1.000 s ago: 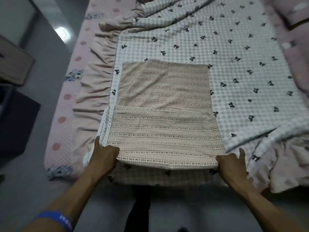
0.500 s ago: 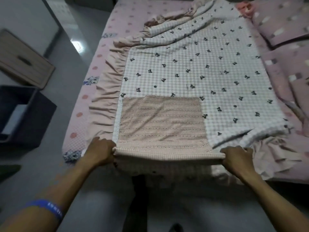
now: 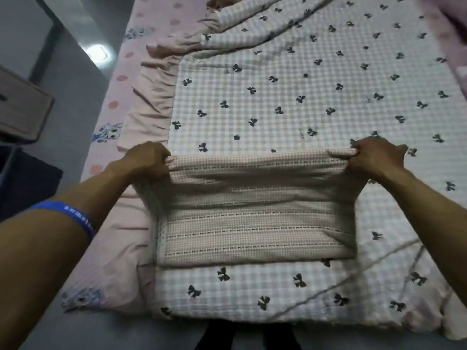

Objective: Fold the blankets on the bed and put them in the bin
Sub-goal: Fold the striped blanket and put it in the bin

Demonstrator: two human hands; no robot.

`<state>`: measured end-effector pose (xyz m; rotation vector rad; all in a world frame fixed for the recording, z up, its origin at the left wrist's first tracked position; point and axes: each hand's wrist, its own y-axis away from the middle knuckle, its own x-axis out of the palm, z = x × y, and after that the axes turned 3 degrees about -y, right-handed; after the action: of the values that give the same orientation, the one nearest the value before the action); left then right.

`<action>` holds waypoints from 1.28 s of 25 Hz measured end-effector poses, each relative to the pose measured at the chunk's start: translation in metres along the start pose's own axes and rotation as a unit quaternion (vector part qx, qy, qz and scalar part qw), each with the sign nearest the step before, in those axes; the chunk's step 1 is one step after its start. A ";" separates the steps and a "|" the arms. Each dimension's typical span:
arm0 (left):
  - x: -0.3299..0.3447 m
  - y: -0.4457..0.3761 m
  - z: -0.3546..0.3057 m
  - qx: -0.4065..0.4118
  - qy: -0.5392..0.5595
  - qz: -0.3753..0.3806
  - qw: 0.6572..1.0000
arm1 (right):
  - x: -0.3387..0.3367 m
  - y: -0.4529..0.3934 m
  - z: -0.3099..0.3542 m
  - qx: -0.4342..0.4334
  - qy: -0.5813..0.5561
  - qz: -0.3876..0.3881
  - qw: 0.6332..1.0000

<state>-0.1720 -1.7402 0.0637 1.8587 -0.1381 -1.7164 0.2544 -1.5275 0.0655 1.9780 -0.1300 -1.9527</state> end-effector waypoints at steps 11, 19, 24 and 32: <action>0.126 -0.069 -0.184 0.134 -0.042 -0.072 0.987 | 0.176 0.013 -0.044 0.147 -0.276 0.220 0.924; -0.024 -0.028 -0.297 0.415 -0.274 -0.188 0.847 | 0.078 0.091 -0.007 -0.244 -0.264 -0.116 0.926; -0.174 0.068 -0.242 0.402 -0.303 -0.094 0.859 | -0.073 0.153 0.014 -0.367 -0.250 -0.156 0.882; -0.292 0.163 -0.126 0.307 -0.044 -0.048 0.950 | -0.318 0.160 0.038 -0.348 0.073 0.076 0.931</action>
<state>-0.0492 -1.6948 0.3961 2.2432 -0.6979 -1.9758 0.2323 -1.5846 0.4179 1.5620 0.3856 -1.4592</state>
